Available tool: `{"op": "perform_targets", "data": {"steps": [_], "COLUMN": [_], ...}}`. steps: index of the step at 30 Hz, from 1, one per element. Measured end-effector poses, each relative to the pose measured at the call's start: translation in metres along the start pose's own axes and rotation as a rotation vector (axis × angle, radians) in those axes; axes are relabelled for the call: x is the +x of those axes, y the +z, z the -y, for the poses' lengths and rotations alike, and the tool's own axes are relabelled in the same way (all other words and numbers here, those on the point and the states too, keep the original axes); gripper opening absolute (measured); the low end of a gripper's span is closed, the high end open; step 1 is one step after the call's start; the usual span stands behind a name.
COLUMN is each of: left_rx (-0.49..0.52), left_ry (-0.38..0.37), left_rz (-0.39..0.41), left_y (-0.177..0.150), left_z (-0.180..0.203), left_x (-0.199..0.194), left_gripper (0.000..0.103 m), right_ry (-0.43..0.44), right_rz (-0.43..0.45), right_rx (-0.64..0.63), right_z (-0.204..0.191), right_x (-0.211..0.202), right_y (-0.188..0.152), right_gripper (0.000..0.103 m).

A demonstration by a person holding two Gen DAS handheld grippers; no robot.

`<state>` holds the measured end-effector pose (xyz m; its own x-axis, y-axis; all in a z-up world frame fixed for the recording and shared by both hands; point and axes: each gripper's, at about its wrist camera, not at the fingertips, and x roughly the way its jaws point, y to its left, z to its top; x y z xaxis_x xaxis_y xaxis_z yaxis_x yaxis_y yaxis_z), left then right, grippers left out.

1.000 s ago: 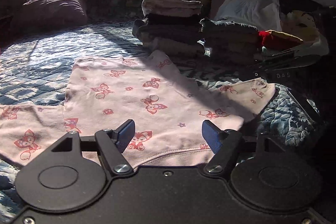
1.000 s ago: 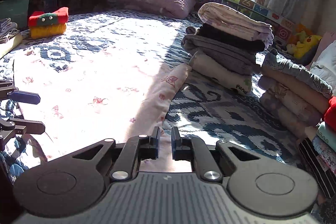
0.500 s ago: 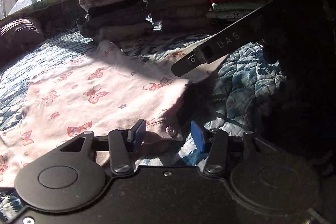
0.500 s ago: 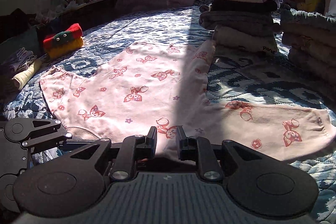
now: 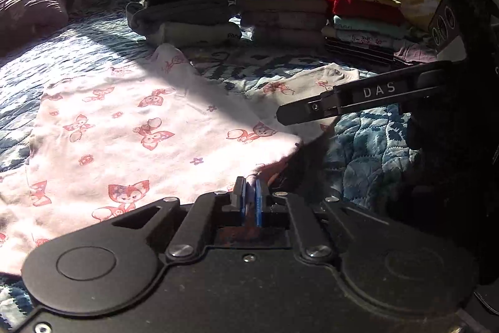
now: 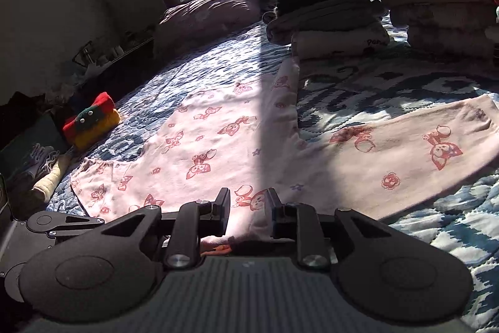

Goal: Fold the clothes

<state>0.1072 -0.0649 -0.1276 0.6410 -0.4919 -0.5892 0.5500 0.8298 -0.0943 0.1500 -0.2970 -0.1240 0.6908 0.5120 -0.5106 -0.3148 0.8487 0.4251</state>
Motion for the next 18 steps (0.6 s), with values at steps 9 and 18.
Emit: {"op": "perform_targets", "data": {"steps": [9, 18], "left_rx": [0.643, 1.151], "left_ry": [0.250, 0.388], "left_rz": [0.082, 0.096], "left_y": [-0.026, -0.098], "left_z": [0.056, 0.079], "left_x": [0.006, 0.030], "left_gripper": [0.004, 0.004], "right_ry": [0.014, -0.033], "right_rz": [0.008, -0.021], "right_rx": [0.055, -0.127], "right_z": [0.008, -0.009], "right_x": [0.004, 0.001], "right_y": [-0.005, -0.010], "right_gripper": [0.027, 0.027]}}
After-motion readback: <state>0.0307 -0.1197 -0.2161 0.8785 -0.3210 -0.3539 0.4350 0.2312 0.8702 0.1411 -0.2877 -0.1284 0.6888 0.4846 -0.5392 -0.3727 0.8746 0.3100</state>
